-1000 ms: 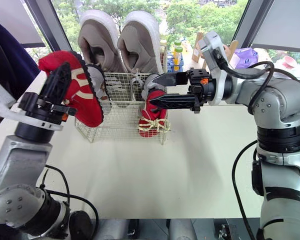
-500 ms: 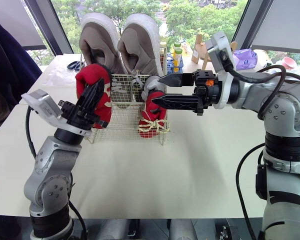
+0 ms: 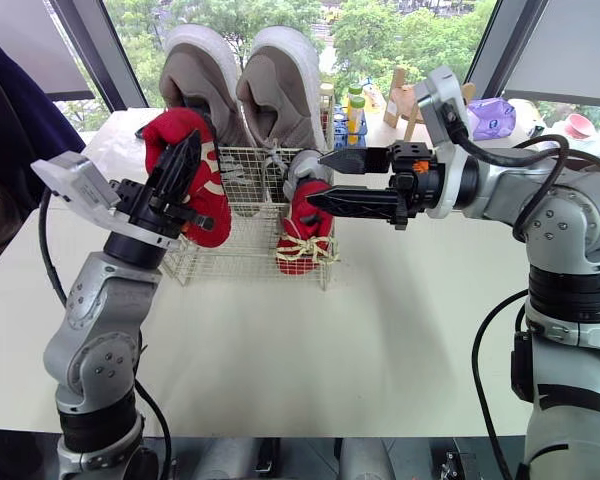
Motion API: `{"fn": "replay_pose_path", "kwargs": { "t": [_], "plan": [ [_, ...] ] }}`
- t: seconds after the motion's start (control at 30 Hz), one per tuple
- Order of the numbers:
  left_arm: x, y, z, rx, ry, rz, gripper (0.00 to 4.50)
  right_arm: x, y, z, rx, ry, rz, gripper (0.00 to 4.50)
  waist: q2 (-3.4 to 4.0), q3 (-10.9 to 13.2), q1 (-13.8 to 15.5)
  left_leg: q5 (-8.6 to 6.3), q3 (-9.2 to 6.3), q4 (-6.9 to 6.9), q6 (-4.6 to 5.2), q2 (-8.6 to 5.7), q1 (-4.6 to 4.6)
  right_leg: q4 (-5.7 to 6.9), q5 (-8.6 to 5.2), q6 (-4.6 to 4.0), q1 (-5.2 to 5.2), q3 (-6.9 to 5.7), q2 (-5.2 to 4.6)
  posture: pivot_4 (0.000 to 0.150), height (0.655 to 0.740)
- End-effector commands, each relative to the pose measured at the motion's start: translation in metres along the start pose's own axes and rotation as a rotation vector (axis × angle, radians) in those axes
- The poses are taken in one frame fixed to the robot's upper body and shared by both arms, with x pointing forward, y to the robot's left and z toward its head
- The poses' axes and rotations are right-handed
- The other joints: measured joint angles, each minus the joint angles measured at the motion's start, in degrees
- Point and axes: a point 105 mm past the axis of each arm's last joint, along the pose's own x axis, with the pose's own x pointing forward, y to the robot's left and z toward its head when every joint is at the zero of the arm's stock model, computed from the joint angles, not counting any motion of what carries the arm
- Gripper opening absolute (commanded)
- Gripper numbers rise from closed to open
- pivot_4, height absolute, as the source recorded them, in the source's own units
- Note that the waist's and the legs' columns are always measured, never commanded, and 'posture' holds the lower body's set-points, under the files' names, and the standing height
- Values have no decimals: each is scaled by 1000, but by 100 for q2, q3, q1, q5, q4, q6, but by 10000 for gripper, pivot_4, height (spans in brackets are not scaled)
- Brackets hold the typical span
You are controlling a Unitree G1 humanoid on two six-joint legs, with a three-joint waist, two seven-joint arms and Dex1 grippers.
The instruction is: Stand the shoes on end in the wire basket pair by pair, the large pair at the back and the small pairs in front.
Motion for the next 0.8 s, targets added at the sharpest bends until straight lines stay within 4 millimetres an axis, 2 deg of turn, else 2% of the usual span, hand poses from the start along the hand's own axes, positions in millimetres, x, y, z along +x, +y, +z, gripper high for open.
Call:
{"fn": "replay_pose_path", "kwargs": {
  "t": [0.03, 0.13, 0.2, 0.5, 0.67, 0.8],
  "plan": [
    [-11, 5, -23, -11, 49, 13, 356, -1, 4, 8, -40, -26, 14, 45000, 1, 0, -1, 0, 1, 0, 0, 0, 0, 0, 0, -1, 0, 0, 0, 1500, 7400],
    [-35, 18, -64, -86, 160, 64, 356, 0, 4, 8, -40, -27, 14, 45000, 8, -5, -3, 0, 2, -1, 0, 0, 3, -1, -1, -2, 0, 1, -1, 1500, 7400],
    [-43, 20, -70, -98, 173, 82, 356, -1, 4, 8, -40, -26, 12, 45000, 7, -4, -5, 0, 2, -2, 0, 2, 4, -1, -2, -3, 1, 1, -1, 1500, 7400],
    [-58, 25, -43, -208, 99, 175, 356, -5, 9, 5, -24, -5, 17, 45000, 8, -4, -37, -4, 3, -6, 6, 7, 5, -4, -9, -14, -2, 1, -4, 1500, 7400],
    [-65, 26, -27, -321, 57, 224, 356, -9, 9, -4, -12, 19, 5, 45000, 7, -3, -50, -5, 4, -7, 7, 8, 2, -5, -9, -13, -6, 1, -5, 1500, 7400],
    [-73, 31, -30, -313, 118, 238, 16863, -8, 8, -6, -9, 14, 3, 45000, 7, -2, -35, -6, 4, -7, 7, 8, 2, -5, -9, -13, -6, 1, -1, 1500, 7400]
  ]
}}
